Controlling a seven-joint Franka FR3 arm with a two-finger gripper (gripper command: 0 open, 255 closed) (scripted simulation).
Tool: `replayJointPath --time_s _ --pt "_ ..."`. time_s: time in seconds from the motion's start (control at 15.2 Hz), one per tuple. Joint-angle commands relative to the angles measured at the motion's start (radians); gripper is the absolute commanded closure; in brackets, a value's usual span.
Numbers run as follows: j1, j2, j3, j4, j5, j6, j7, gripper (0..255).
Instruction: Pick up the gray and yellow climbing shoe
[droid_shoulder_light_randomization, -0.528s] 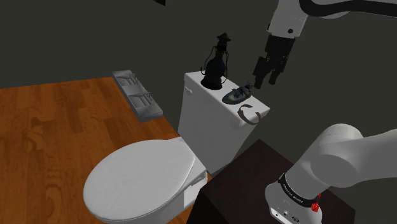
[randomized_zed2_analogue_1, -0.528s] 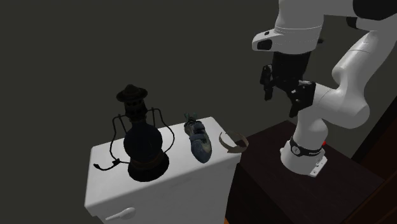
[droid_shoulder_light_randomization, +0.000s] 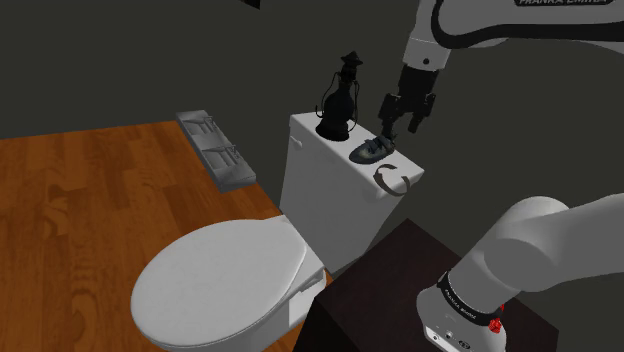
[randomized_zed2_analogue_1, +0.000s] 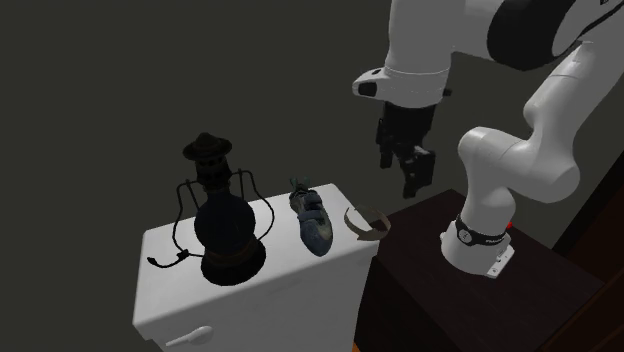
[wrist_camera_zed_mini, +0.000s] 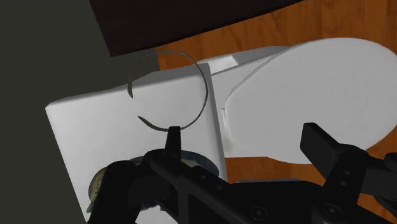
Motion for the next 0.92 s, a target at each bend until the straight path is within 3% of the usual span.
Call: replayJointPath --time_s 0.0,0.86 --pt "-0.028 0.05 -0.01 0.005 -0.021 0.06 0.028 0" --pt "-0.187 0.38 -0.081 0.122 -0.141 0.363 0.239 0"
